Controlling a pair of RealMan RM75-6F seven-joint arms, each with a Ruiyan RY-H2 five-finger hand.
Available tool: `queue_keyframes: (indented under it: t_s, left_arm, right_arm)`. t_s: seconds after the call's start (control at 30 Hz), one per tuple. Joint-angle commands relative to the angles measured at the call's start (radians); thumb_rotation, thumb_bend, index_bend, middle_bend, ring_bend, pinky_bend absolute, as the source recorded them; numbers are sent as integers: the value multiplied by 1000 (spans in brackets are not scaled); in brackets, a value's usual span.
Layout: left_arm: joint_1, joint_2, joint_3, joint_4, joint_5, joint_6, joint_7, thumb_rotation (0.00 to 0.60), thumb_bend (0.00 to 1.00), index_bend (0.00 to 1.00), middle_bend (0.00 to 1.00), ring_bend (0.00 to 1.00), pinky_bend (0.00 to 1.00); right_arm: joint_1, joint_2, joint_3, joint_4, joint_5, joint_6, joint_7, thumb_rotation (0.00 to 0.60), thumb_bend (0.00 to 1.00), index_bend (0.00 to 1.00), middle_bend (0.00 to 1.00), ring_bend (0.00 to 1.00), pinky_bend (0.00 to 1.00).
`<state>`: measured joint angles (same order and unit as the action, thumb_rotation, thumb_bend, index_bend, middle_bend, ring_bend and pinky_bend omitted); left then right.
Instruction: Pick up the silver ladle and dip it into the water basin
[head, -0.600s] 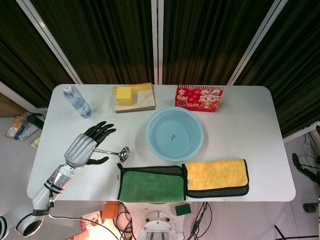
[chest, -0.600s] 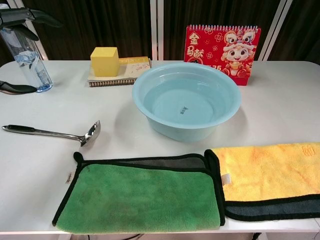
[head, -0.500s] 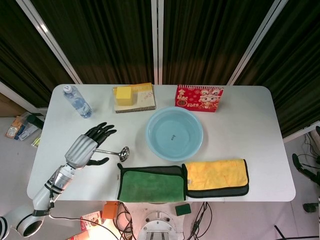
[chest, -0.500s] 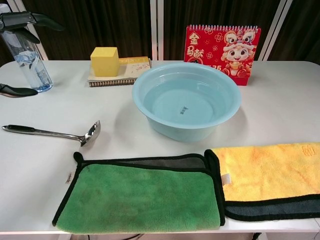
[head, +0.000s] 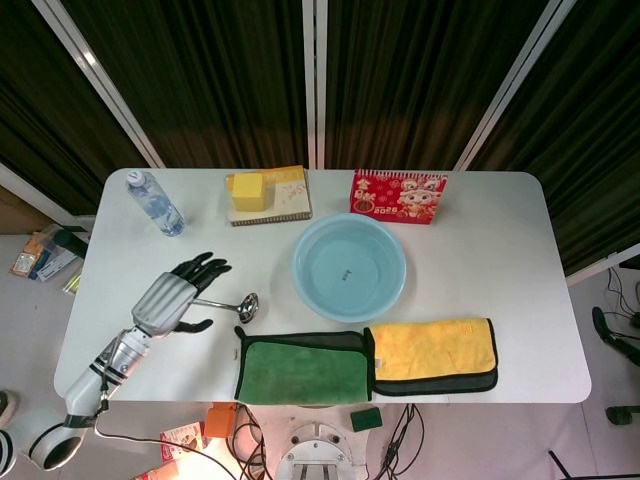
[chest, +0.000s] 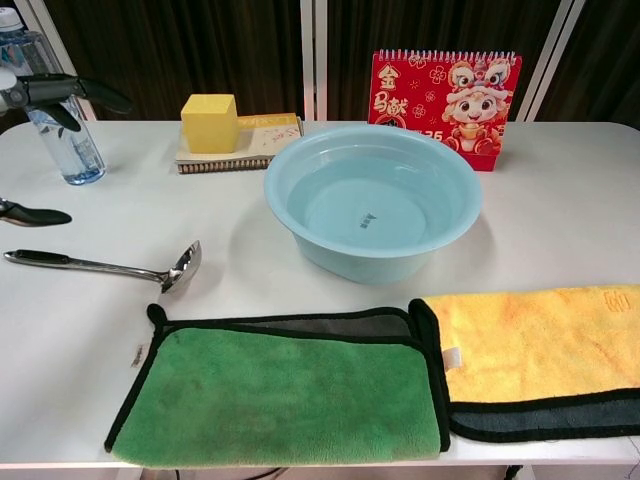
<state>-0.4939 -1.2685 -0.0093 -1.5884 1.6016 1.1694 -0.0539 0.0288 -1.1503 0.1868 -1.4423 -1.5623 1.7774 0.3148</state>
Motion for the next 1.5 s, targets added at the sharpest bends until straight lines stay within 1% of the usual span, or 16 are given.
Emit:
queue_keyframes:
  t_s: [0.03,0.23,0.37,0.53,0.7,0.97,1.13,1.3,1.5]
  left_arm:
    - [-5,-17,25,84,-38,-58,4,600,169,176,164,88,251]
    - [-22,-84,38,215,-98,-165,-40,600,177,261,169,89,243]
    - [-50,-120,17,273,-161,-249,-58,600,196,315,169,66,228]
    - [-76,-172,10,346,-192,-319,-91,600,211,336,169,65,220]
    - [-84,-219,-2,394,-190,-322,-154,600,212,352,169,65,212]
    - [-95,-273,6,471,-186,-348,-179,600,238,379,169,64,203]
    - [-103,-306,6,507,-188,-358,-165,600,253,416,169,65,198]
    - [-101,-330,8,539,-190,-345,-108,600,266,433,169,65,195]
    - [-98,-338,7,542,-206,-348,-66,600,285,475,169,65,193]
  right_arm:
    - [-2,6,3,-1,1,5,-1,600,292,0,0,0,0]
    - [-1,10,4,-2,9,-5,-3,600,292,0,0,0,0]
    - [3,6,1,-8,-1,-5,-18,600,293,0,0,0,0]
    - [5,8,3,-23,-10,2,-38,600,292,0,0,0,0]
    - [10,8,1,-33,-9,-8,-53,600,292,0,0,0,0]
    - [16,0,-3,-34,-10,-20,-68,600,293,0,0,0,0]
    - [18,-4,-3,-30,-9,-22,-68,600,292,0,0,0,0]
    - [16,0,-2,-27,-3,-21,-64,600,292,0,0,0,0]
    - [16,-1,-2,-22,1,-27,-60,600,292,0,0,0,0]
